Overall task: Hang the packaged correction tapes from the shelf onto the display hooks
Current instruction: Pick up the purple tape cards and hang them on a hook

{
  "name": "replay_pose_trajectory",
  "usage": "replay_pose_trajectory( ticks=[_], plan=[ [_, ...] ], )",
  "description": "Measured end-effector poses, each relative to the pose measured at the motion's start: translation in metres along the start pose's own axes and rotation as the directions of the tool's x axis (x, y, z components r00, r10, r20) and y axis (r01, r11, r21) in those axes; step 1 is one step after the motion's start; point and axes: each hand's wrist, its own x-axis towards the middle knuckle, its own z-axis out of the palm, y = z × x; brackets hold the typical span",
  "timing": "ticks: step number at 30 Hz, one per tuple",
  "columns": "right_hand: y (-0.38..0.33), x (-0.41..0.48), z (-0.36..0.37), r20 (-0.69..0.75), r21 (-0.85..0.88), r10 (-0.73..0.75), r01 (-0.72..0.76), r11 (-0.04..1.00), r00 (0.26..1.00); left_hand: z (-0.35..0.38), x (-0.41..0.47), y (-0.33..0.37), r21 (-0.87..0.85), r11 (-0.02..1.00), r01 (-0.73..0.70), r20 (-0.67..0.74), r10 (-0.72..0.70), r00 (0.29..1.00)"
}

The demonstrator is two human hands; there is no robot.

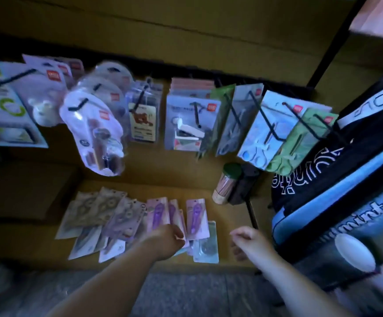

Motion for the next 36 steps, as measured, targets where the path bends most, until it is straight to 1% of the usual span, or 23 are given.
replay_pose_trajectory(
  ticks=[3,6,8,9,11,13,15,16,18,21,23,26,28,29,31,32,34,35,36],
  plan=[
    [0.038,0.042,0.011,-0.01,0.048,0.149,-0.148,0.988,0.989,0.034,0.038,-0.013,0.001,0.996,0.091,-0.017,-0.091,0.996],
    [0.059,0.074,0.027,0.032,0.061,0.226,-0.228,0.972,0.974,0.06,0.065,-0.027,0.083,0.99,0.115,-0.067,-0.11,0.992],
    [0.065,0.097,0.039,0.026,0.075,0.242,-0.243,0.967,0.97,0.066,0.08,-0.036,0.124,0.976,0.18,-0.156,-0.16,0.975],
    [0.065,0.106,0.045,0.019,0.073,0.243,-0.244,0.967,0.97,0.066,0.087,-0.04,0.117,0.967,0.227,-0.2,-0.201,0.959],
    [0.061,0.124,0.057,-0.002,0.06,0.207,-0.206,0.977,0.978,0.065,0.095,-0.049,0.043,0.95,0.311,-0.286,-0.286,0.915],
    [0.052,0.139,0.068,-0.045,0.084,0.15,-0.146,0.986,0.988,0.062,0.101,-0.06,-0.096,0.925,0.368,-0.334,-0.379,0.863],
    [0.046,0.152,0.081,-0.079,0.043,0.124,-0.121,0.992,0.989,0.059,0.106,-0.072,-0.228,0.881,0.415,-0.306,-0.47,0.828],
    [0.045,0.157,0.087,-0.085,0.003,0.128,-0.128,0.992,0.988,0.059,0.108,-0.078,-0.254,0.859,0.444,-0.272,-0.504,0.819],
    [0.047,0.164,0.099,-0.084,-0.063,0.149,-0.154,0.986,0.985,0.061,0.113,-0.086,-0.238,0.838,0.492,-0.231,-0.541,0.809],
    [0.05,0.176,0.109,-0.11,-0.131,0.172,-0.186,0.974,0.979,0.063,0.121,-0.089,-0.213,0.839,0.501,-0.206,-0.54,0.816],
    [0.051,0.183,0.114,-0.137,-0.133,0.175,-0.193,0.972,0.975,0.064,0.125,-0.09,-0.18,0.84,0.513,-0.204,-0.542,0.816],
    [0.052,0.189,0.118,-0.162,-0.125,0.143,-0.164,0.979,0.976,0.065,0.127,-0.09,-0.112,0.841,0.529,-0.213,-0.541,0.814],
    [0.056,0.189,0.116,-0.196,-0.043,0.17,-0.182,0.982,0.966,0.066,0.128,-0.09,-0.11,0.837,0.536,-0.213,-0.547,0.81],
    [0.059,0.19,0.114,-0.236,0.041,0.205,-0.201,0.979,0.95,0.066,0.129,-0.09,-0.117,0.835,0.538,-0.213,-0.55,0.807],
    [0.064,0.189,0.11,-0.303,0.271,0.303,-0.223,0.936,0.904,0.066,0.129,-0.089,-0.121,0.835,0.537,-0.22,-0.55,0.806],
    [0.063,0.187,0.109,-0.301,0.386,0.338,-0.21,0.898,0.892,0.066,0.128,-0.089,-0.118,0.837,0.534,-0.225,-0.546,0.807],
    [0.058,0.18,0.112,-0.217,0.534,0.366,-0.203,0.821,0.905,0.067,0.128,-0.089,-0.106,0.841,0.53,-0.234,-0.539,0.809],
    [0.053,0.176,0.114,-0.15,0.553,0.359,-0.223,0.803,0.921,0.069,0.128,-0.09,-0.108,0.847,0.521,-0.225,-0.531,0.817],
    [0.047,0.171,0.117,-0.089,0.527,0.34,-0.246,0.814,0.936,0.069,0.128,-0.089,-0.119,0.853,0.508,-0.216,-0.522,0.825]
  ],
)
